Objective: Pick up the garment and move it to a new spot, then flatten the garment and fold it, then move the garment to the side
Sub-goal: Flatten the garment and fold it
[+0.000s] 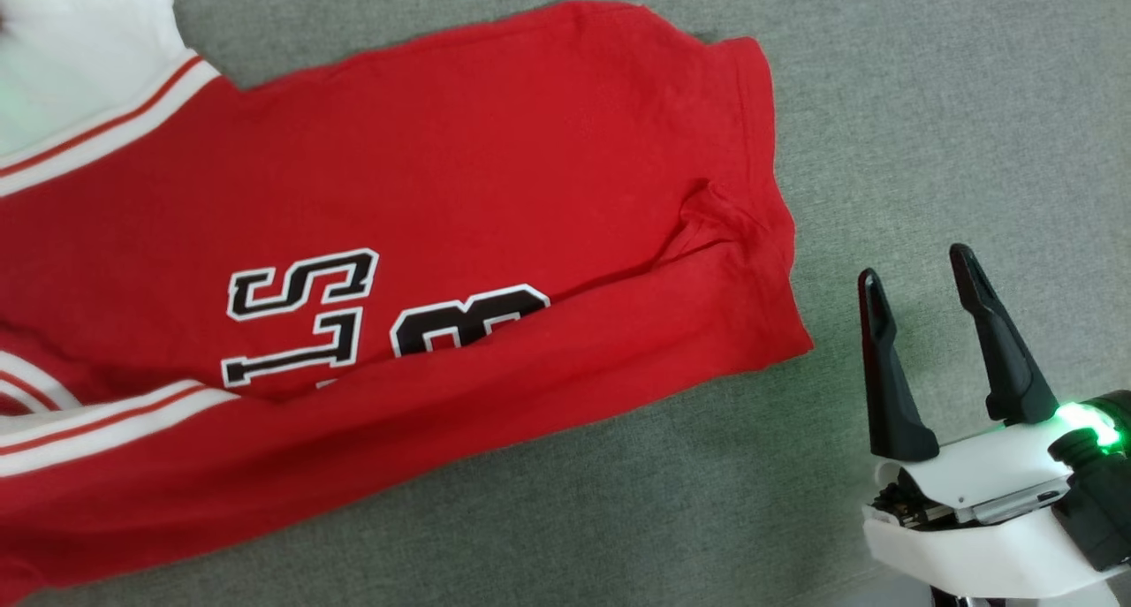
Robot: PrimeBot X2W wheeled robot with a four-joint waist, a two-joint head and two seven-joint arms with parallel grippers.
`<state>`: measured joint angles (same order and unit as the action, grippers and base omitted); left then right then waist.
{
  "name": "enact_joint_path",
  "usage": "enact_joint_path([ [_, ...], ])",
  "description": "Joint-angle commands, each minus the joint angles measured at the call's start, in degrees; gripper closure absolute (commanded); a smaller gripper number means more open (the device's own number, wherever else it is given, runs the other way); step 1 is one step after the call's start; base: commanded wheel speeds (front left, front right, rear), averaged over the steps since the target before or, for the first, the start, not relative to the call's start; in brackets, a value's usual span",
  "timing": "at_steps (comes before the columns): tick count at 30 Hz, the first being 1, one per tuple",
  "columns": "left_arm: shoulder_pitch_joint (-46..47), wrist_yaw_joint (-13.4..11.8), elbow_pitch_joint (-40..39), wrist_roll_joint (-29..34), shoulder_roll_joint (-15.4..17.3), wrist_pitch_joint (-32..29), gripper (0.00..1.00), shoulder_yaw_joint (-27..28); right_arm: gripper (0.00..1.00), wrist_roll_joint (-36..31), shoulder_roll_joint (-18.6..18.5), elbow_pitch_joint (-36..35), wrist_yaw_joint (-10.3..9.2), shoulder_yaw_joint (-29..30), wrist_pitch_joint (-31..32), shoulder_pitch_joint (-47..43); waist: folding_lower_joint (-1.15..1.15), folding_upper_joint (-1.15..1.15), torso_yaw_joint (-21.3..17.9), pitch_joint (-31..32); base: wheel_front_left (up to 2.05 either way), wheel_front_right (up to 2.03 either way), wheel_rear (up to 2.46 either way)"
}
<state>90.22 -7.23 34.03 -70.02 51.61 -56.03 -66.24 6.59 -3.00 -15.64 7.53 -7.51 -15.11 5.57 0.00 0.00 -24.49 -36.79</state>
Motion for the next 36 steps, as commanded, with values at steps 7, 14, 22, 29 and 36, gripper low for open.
enact_joint_path([
  [7, -5.42, 1.82, -0.29, -0.18, -2.07, 3.95, 1.0, -1.16, 0.0, 2.97, 0.22, 4.54, -0.09, 0.45, 0.18, 3.83, 0.0, 0.0, 2.48, 4.36, 0.0, 0.0, 0.0],
  [14, -6.28, 3.67, 0.78, -1.01, -3.45, 7.39, 1.0, -0.18, 0.0, 4.43, -2.93, 12.79, -0.09, -1.62, 16.63, 18.15, 0.0, 0.0, 4.71, 6.39, 0.0, 0.0, 0.0],
  [22, -5.75, 4.96, 1.34, -1.47, -6.16, 9.05, 1.0, 0.2, 0.0, 8.78, -7.52, 25.79, -0.09, -5.75, 37.4, 37.72, 0.0, 0.0, 7.21, 5.46, 0.0, 0.0, 0.0],
  [29, -5.36, 5.95, 2.31, -1.3, -7.66, 9.67, 1.0, 0.13, 0.0, 16.76, -6.46, 38.42, -0.08, -9.09, 55.05, 48.46, 0.0, 0.0, 8.56, 4.49, 0.0, 0.0, 0.0],
  [36, -4.64, 6.61, 3.02, -1.39, -9.03, 9.89, 1.0, 0.23, 0.0, 21.38, -4.35, 48.18, -0.07, -8.77, 68.69, 55.57, 0.0, 0.0, 9.38, 2.97, 0.0, 0.0, 0.0],
])
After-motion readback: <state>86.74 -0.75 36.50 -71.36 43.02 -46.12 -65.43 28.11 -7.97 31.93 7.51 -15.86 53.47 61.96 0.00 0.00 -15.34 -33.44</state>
